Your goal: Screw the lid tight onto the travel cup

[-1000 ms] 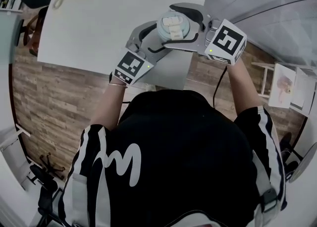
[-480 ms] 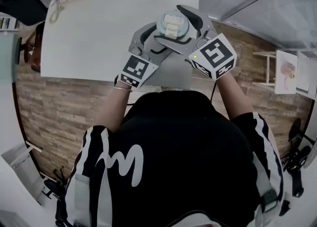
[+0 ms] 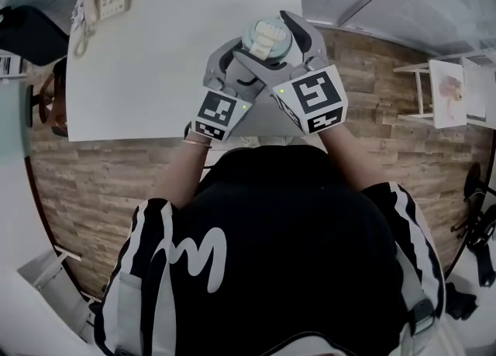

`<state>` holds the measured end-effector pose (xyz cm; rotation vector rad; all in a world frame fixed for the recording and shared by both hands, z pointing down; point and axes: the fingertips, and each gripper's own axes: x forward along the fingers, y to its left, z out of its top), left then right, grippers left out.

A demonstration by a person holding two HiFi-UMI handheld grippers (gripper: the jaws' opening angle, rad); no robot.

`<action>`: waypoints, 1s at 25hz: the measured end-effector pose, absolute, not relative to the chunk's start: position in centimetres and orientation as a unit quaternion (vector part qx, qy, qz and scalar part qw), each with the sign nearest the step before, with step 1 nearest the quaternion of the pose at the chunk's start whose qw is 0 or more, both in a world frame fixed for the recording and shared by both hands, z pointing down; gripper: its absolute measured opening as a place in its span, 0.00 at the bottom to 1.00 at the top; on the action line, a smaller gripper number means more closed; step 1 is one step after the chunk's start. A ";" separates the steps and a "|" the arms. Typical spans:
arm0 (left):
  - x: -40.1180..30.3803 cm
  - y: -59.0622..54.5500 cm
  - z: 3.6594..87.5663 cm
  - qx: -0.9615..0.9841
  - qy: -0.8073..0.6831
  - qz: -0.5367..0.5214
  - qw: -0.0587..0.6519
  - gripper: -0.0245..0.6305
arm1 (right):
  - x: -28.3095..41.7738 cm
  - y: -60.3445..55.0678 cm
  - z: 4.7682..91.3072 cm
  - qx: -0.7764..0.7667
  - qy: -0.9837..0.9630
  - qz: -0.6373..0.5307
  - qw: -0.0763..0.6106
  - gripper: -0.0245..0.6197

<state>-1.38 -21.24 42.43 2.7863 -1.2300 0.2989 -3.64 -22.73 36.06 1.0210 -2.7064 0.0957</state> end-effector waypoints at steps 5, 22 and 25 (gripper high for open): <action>-1.3 -21.4 42.4 0.911 -0.397 0.099 0.042 0.56 | -3.8 -22.3 36.1 0.326 -0.935 0.042 0.132 0.73; -1.1 -21.4 42.7 0.913 -0.388 0.116 0.048 0.55 | -2.5 -20.4 37.0 -0.138 -0.968 -0.041 0.206 0.77; -1.1 -21.4 42.6 0.912 -0.390 0.115 0.049 0.55 | -3.2 -19.8 37.4 -0.172 -0.961 -0.044 0.210 0.77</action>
